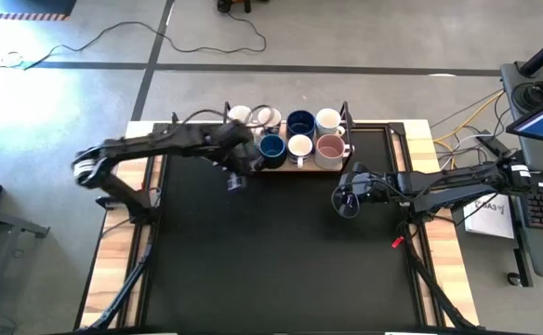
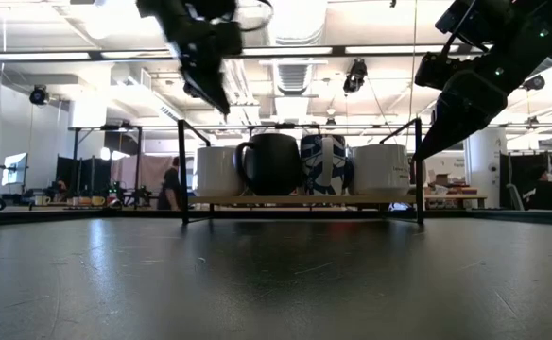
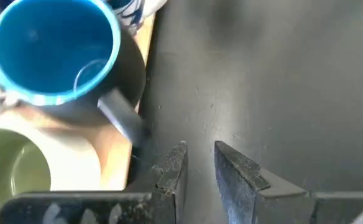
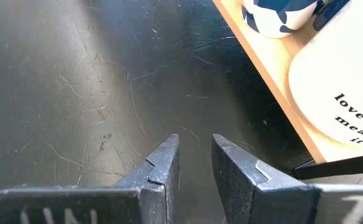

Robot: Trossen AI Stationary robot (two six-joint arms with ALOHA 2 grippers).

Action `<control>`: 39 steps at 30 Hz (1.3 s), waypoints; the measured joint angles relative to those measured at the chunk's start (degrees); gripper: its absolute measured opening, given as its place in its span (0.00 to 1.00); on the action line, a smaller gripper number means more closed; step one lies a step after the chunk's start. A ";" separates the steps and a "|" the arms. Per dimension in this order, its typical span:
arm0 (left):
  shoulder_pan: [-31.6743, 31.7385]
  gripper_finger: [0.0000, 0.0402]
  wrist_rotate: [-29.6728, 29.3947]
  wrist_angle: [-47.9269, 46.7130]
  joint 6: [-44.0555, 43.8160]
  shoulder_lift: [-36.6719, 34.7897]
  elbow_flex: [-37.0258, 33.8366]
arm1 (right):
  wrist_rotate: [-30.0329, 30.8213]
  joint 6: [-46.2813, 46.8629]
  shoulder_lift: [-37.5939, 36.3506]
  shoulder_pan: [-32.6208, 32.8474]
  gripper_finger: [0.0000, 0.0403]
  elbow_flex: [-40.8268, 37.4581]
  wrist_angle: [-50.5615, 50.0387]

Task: Place coffee mugs
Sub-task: Return to Home Position

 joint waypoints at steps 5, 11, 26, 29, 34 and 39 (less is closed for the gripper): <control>-0.41 0.15 -0.45 7.20 -4.41 -12.96 -13.97 | 0.02 0.00 0.00 -0.01 0.21 0.00 -0.03; -0.72 0.15 -3.19 17.47 -10.48 -28.61 -31.97 | 0.00 0.00 0.00 0.00 0.21 0.00 -0.03; -0.72 0.15 -8.87 48.58 -16.16 -53.82 -64.89 | 0.00 0.00 0.00 -0.01 0.21 0.00 -0.03; -0.72 0.15 -9.59 55.27 -16.09 -55.76 -69.72 | 0.00 0.00 0.00 0.00 0.21 0.00 -0.03; -0.70 0.15 -12.46 63.77 -15.61 -57.70 -75.21 | 0.00 0.00 0.00 -0.01 0.21 0.00 -0.03; -0.69 0.15 -14.52 62.75 -15.11 -58.20 -76.29 | 0.00 0.00 0.00 -0.01 0.21 0.00 -0.03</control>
